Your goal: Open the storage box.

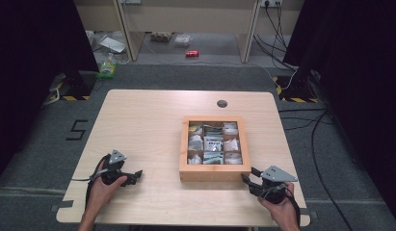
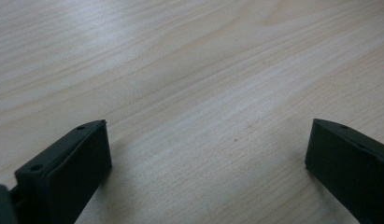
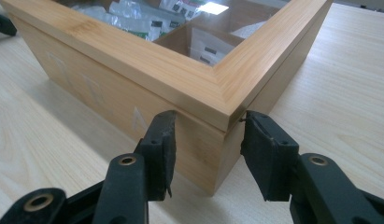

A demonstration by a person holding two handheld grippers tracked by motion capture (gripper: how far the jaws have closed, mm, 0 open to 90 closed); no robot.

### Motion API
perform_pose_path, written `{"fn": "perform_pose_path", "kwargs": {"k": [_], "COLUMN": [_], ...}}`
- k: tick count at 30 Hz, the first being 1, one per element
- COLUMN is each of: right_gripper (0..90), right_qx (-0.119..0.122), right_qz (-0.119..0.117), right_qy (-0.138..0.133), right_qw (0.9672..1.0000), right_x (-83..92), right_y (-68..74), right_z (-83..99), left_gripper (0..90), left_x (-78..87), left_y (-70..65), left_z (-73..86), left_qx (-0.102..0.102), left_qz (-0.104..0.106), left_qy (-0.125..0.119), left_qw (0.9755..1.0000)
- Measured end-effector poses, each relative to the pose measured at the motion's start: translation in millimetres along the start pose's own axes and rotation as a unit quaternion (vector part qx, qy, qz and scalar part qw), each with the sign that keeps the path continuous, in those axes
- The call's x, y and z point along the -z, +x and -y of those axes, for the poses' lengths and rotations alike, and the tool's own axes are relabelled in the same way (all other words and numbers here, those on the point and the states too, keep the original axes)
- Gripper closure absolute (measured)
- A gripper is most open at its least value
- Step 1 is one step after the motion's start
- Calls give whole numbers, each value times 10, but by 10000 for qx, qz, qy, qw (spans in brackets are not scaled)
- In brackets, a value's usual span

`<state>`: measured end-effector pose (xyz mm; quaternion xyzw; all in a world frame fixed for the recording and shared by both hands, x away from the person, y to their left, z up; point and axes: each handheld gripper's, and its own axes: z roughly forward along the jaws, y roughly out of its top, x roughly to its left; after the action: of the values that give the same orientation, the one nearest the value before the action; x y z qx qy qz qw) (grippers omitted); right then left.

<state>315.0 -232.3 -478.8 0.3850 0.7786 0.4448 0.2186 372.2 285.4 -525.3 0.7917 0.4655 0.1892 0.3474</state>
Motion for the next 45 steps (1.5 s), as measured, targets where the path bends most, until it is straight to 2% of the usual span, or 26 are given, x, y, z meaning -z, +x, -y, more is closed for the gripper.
{"fn": "perform_pose_path", "kwargs": {"k": [9, 18, 26, 31, 38, 45], "right_gripper": [560, 564, 569, 580, 594, 596], "right_qx": [-20, -94, -293, -471, -489, -418], "right_qz": [32, -11, -152, -199, -214, -234], "right_qy": [-19, -203, -298, -551, -821, -887], "right_qw": [10000, 9997, 9990, 9972, 9952, 9949], "right_x": [4, 12, -46, -22, -45, -144], "right_y": [11, -7, -38, -84, -167, -158], "right_z": [-21, -112, -197, -355, -560, -741], "left_gripper": [0, 0, 0, 0, 0, 0], "left_x": [0, 0, 0, 0, 0, -1], "left_y": [0, 1, 0, 0, 0, 0], "left_z": [0, -1, 0, 0, 0, 0], "left_qx": [1, 1, 1, 3, 2, 8], "left_qz": [0, 1, 1, 1, 1, 2], "left_qy": [0, 1, 0, 0, 0, -5], "left_qw": [10000, 10000, 10000, 10000, 10000, 10000]}}
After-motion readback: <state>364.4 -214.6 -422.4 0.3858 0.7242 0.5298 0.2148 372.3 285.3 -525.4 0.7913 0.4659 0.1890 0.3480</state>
